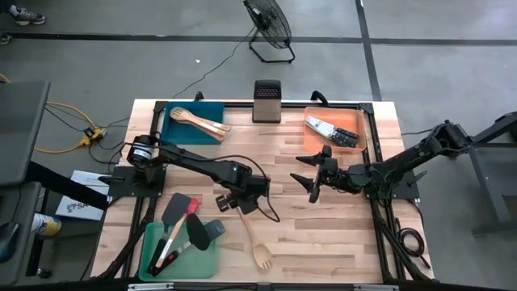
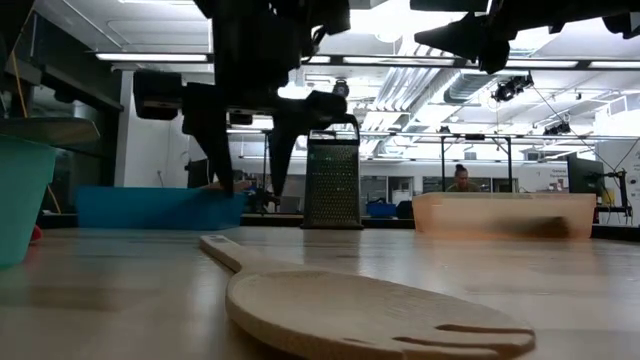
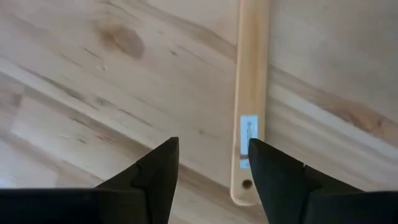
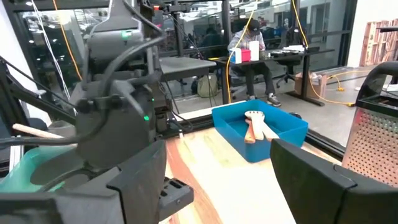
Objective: Pick & Place Kitchen Items
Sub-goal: Put the brown wooden spoon into the blue bin
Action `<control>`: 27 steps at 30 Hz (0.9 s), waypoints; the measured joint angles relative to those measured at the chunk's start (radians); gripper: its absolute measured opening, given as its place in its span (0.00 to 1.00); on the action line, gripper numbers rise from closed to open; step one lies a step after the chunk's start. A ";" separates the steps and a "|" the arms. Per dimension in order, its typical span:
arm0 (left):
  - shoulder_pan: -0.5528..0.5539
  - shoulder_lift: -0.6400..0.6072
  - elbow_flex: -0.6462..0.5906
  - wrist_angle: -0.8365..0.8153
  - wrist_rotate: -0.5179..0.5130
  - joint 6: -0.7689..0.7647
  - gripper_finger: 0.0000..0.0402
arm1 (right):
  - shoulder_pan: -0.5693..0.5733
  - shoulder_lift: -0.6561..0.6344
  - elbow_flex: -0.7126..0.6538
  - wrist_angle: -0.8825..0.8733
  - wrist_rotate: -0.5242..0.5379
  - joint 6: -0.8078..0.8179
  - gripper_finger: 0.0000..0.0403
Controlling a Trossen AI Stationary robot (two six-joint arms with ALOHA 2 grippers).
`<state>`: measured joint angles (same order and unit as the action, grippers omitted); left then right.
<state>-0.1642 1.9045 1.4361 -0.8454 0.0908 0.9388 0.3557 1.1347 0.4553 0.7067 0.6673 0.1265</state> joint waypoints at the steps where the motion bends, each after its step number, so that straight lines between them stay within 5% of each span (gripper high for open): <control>1: -0.006 0.000 -0.003 0.013 0.000 -0.010 0.47 | 0.000 0.000 0.000 0.000 0.000 0.002 0.69; 27: -0.039 0.000 -0.155 0.133 -0.028 -0.055 0.47 | 0.000 0.000 0.000 0.000 -0.013 0.009 0.69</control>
<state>-0.2037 1.9045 1.2808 -0.7120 0.0629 0.8841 0.3561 1.1347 0.4553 0.7067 0.6540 0.1352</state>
